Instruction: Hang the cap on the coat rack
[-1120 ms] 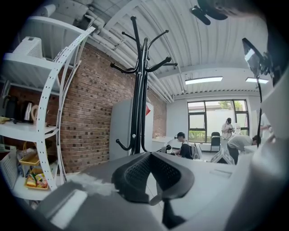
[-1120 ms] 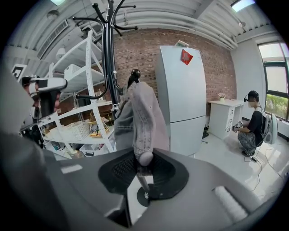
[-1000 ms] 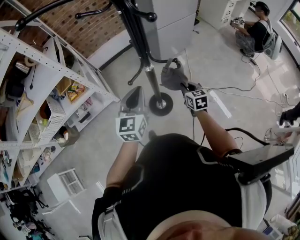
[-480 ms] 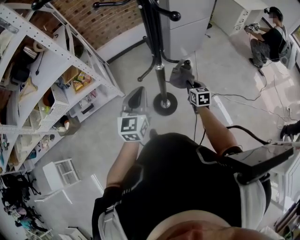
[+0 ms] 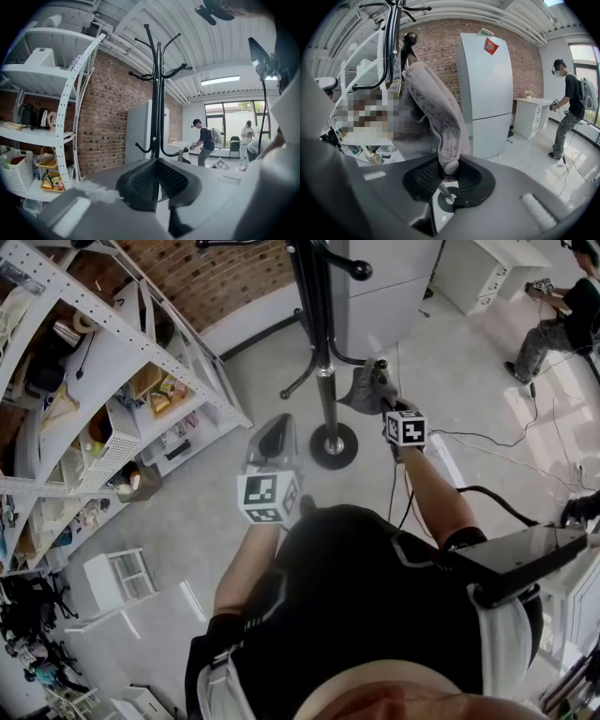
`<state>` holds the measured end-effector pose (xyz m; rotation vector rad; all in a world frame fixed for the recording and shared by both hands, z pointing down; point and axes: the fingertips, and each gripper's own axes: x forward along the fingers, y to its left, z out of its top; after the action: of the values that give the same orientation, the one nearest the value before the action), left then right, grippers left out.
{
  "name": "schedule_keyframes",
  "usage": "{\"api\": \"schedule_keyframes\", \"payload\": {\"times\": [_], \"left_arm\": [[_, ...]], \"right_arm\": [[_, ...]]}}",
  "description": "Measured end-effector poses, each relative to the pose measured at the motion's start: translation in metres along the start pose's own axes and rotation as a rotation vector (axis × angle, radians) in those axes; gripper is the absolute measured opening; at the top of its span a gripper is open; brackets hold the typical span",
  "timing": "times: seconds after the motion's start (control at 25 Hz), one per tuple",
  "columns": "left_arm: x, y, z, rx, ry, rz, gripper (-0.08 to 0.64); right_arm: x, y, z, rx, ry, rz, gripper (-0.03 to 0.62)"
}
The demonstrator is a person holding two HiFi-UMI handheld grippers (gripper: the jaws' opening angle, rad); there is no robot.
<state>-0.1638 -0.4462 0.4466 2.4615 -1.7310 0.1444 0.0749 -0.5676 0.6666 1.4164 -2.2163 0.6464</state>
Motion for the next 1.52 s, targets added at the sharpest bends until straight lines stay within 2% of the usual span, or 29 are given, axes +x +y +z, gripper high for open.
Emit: {"api": "schedule_keyframes", "payload": {"times": [0.24, 0.6, 0.92, 1.24, 1.52], "left_arm": [[-0.005, 0.003, -0.001, -0.003, 0.003, 0.017, 0.029], [-0.015, 0.008, -0.003, 0.000, 0.010, 0.030, 0.029], [-0.018, 0.009, 0.000, 0.003, 0.003, 0.026, 0.029], [-0.018, 0.003, -0.002, 0.005, 0.010, -0.008, 0.029], [-0.013, -0.003, -0.004, -0.014, 0.011, -0.037, 0.029]], "right_arm": [[0.003, 0.001, 0.004, -0.030, -0.019, 0.016, 0.063], [0.007, -0.002, 0.005, -0.064, -0.033, 0.010, 0.141], [0.000, -0.003, -0.001, -0.019, -0.056, -0.007, 0.225], [-0.022, -0.002, -0.008, -0.005, -0.087, -0.033, 0.246], [-0.055, 0.017, -0.002, 0.000, -0.151, -0.013, 0.281]]}}
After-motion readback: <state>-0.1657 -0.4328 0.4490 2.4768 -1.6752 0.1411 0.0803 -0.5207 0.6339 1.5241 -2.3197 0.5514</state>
